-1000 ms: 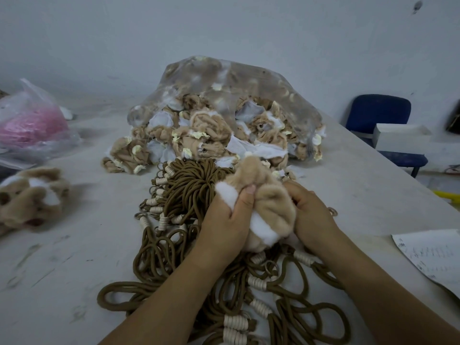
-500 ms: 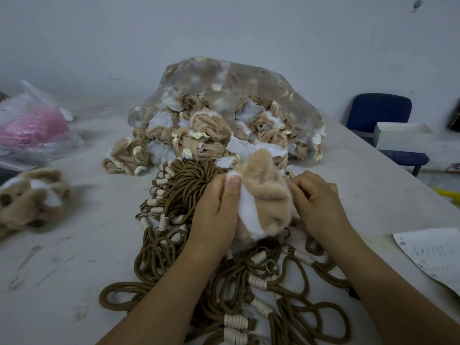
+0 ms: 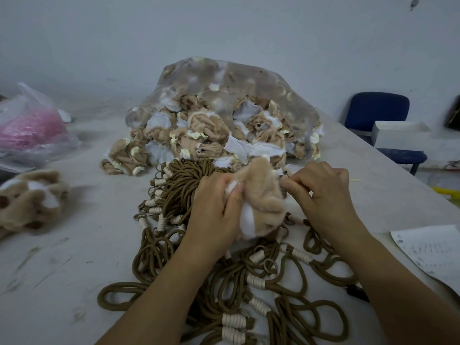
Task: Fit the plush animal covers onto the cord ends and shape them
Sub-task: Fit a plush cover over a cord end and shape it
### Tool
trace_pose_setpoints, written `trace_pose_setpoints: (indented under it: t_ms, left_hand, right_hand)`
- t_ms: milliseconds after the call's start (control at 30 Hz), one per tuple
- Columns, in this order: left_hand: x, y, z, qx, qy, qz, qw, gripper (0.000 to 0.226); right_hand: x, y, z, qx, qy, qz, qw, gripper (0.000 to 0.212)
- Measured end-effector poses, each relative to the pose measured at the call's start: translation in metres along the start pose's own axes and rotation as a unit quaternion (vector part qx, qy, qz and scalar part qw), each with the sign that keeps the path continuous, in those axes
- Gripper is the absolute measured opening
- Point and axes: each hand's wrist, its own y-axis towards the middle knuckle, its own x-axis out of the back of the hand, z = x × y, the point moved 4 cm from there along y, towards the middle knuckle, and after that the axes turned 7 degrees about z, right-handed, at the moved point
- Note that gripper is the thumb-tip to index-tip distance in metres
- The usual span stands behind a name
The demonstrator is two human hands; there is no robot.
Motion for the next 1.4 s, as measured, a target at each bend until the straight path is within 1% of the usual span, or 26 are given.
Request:
trace_pose_setpoints:
  t_ms: [67,133,167,233,300,333,367,400,433,500,600,667,700,733,767,800,833,900,933,1000,1067,1133,1233,1300,1400]
  left_hand:
    - [-0.001,0.000,-0.001,-0.007,0.007,0.000,1.000,0.008]
    - [-0.002,0.002,-0.001,0.010,-0.023,0.008,1.000,0.009]
    - [-0.003,0.002,0.000,0.019,-0.041,0.010,0.999,0.010]
    - [-0.002,0.002,-0.002,0.028,-0.074,0.009,0.997,0.007]
    - [-0.004,0.001,-0.003,0.039,-0.112,0.014,0.993,0.012]
    - [-0.006,0.001,-0.003,0.041,-0.129,0.029,0.990,0.018]
    - [-0.010,0.000,-0.003,0.040,-0.140,0.048,0.988,0.024]
    - [-0.013,-0.001,-0.003,0.036,-0.145,0.062,0.987,0.030]
    - [-0.016,-0.001,-0.003,0.033,-0.149,0.069,0.986,0.034]
    - [-0.018,-0.001,-0.001,0.032,-0.160,0.071,0.984,0.035]
    - [-0.018,-0.001,0.004,0.055,-0.176,0.063,0.981,0.042]
    - [-0.016,-0.002,0.005,0.057,-0.179,0.049,0.981,0.038]
    - [-0.014,-0.001,0.005,0.053,-0.182,0.042,0.981,0.033]
    - [-0.013,-0.001,0.005,0.051,-0.184,0.036,0.981,0.029]
    - [-0.012,-0.001,0.005,0.049,-0.188,0.032,0.980,0.026]
    - [-0.012,-0.001,0.006,0.050,-0.191,0.028,0.980,0.023]
    - [-0.012,-0.001,0.007,0.053,-0.194,0.024,0.979,0.022]
    - [-0.010,0.000,0.010,0.060,-0.192,0.009,0.980,0.021]
    - [-0.009,0.001,0.011,0.061,-0.189,0.003,0.980,0.022]
    - [-0.008,0.001,0.012,0.061,-0.187,-0.001,0.981,0.023]
    - [-0.007,0.000,0.010,0.049,-0.181,-0.007,0.982,0.025]
    - [-0.005,-0.001,0.008,0.035,-0.175,-0.018,0.984,0.027]
    - [-0.002,0.001,0.007,0.037,-0.160,-0.021,0.986,0.028]
    - [-0.001,0.001,0.007,0.038,-0.142,-0.020,0.989,0.026]
    - [-0.003,0.000,0.005,0.042,-0.157,-0.015,0.987,0.025]
  right_hand:
    - [-0.008,-0.001,0.001,-0.022,0.029,0.038,0.999,0.041]
    - [-0.015,-0.002,0.002,-0.039,0.068,0.061,0.995,0.035]
    - [-0.019,-0.003,0.002,-0.049,0.109,0.075,0.990,0.032]
    - [-0.029,-0.007,0.002,-0.082,0.205,0.117,0.968,0.033]
    - [-0.038,-0.010,0.003,-0.102,0.290,0.142,0.941,0.022]
    - [-0.042,-0.010,0.005,-0.100,0.332,0.142,0.927,0.020]
    - [-0.044,-0.009,0.005,-0.091,0.364,0.135,0.917,0.025]
    - [-0.045,-0.008,0.004,-0.083,0.379,0.127,0.913,0.032]
    - [-0.047,-0.007,0.001,-0.082,0.388,0.122,0.910,0.031]
    - [-0.051,-0.007,-0.004,-0.088,0.410,0.129,0.899,0.022]
    - [-0.058,-0.008,-0.012,-0.106,0.434,0.123,0.886,0.020]
    - [-0.061,-0.008,-0.016,-0.134,0.447,0.107,0.878,0.032]
    - [-0.060,-0.008,-0.017,-0.148,0.450,0.108,0.874,0.034]
    - [-0.059,-0.008,-0.017,-0.157,0.444,0.112,0.875,0.029]
    - [-0.055,-0.009,-0.017,-0.161,0.426,0.115,0.883,0.021]
    - [-0.049,-0.010,-0.016,-0.160,0.395,0.115,0.898,0.019]
    - [-0.043,-0.010,-0.016,-0.149,0.354,0.113,0.917,0.023]
    - [-0.033,-0.009,-0.016,-0.117,0.259,0.098,0.954,0.037]
    - [-0.027,-0.008,-0.016,-0.106,0.221,0.087,0.966,0.039]
    - [-0.018,-0.005,-0.013,-0.084,0.167,0.069,0.980,0.034]
    - [-0.012,-0.004,-0.010,-0.069,0.132,0.056,0.987,0.035]
    - [-0.009,-0.003,-0.009,-0.057,0.103,0.041,0.992,0.043]
    - [-0.006,-0.002,-0.007,-0.039,0.070,0.033,0.996,0.051]
    - [-0.005,-0.002,-0.007,-0.032,0.061,0.032,0.997,0.047]
    - [-0.011,-0.003,-0.003,-0.035,0.092,0.061,0.993,0.030]
